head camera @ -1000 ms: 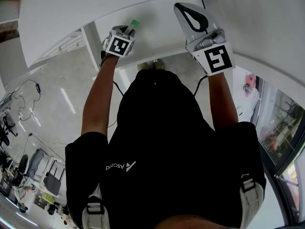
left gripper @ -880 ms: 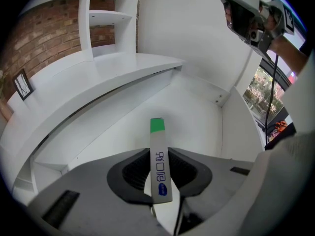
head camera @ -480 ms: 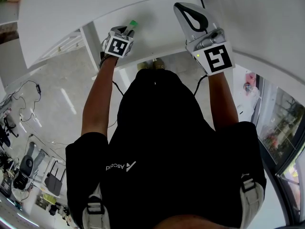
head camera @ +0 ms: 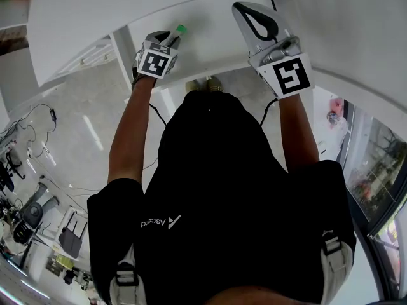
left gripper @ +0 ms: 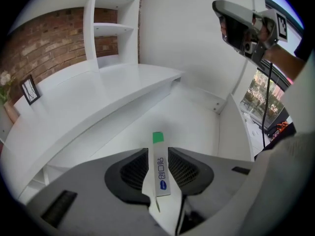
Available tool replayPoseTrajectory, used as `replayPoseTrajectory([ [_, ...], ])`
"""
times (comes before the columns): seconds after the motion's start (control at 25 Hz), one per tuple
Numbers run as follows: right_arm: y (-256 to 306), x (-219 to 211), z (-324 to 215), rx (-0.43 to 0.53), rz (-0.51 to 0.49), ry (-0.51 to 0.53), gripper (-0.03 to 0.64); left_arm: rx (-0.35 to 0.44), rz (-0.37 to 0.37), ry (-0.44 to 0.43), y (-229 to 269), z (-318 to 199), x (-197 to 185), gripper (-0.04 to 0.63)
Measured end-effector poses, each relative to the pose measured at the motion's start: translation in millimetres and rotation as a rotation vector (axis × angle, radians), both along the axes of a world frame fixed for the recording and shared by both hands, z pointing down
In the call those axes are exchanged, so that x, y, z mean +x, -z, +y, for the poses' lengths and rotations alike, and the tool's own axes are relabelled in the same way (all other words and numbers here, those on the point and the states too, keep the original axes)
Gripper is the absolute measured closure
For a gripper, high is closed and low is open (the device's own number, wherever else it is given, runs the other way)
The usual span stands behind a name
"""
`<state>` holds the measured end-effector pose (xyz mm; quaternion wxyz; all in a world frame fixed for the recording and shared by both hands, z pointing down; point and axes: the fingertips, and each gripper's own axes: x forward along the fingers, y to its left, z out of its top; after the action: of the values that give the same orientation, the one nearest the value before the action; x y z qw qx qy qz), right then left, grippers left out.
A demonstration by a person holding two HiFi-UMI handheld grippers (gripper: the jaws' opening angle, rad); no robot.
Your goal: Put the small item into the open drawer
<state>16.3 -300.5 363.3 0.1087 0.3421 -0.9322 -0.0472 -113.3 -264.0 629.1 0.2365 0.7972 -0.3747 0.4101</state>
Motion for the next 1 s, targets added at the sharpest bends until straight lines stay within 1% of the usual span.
replayPoseTrajectory([
  [0.08, 2, -2, 2, 0.005, -0.002, 0.006, 0.615, 0.044, 0.01, -0.009, 18, -4, 0, 0.472],
  [0.16, 6, -5, 4, 0.012, -0.007, 0.014, 0.615, 0.076, 0.025, 0.001, 37, -5, -2, 0.472],
  [0.28, 13, -10, 7, 0.02, -0.021, 0.023, 0.615, 0.134, 0.071, 0.025, 72, -6, -4, 0.472],
  [0.48, 26, -19, 15, 0.038, -0.06, 0.046, 0.615, 0.248, 0.225, 0.079, 137, -5, 5, 0.472],
  [0.56, 32, -23, 20, 0.046, -0.082, 0.054, 0.615, 0.305, 0.282, 0.097, 164, -3, 6, 0.474],
  [0.72, 41, -29, 33, 0.053, -0.131, 0.067, 0.615, 0.427, 0.409, 0.09, 217, 7, 9, 0.476],
  [0.84, 49, -35, 42, 0.066, -0.15, 0.087, 0.615, 0.514, 0.45, 0.073, 251, 17, 13, 0.489],
  [1.0, 60, -42, 58, 0.084, -0.167, 0.112, 0.615, 0.604, 0.465, 0.077, 282, 31, 15, 0.528],
])
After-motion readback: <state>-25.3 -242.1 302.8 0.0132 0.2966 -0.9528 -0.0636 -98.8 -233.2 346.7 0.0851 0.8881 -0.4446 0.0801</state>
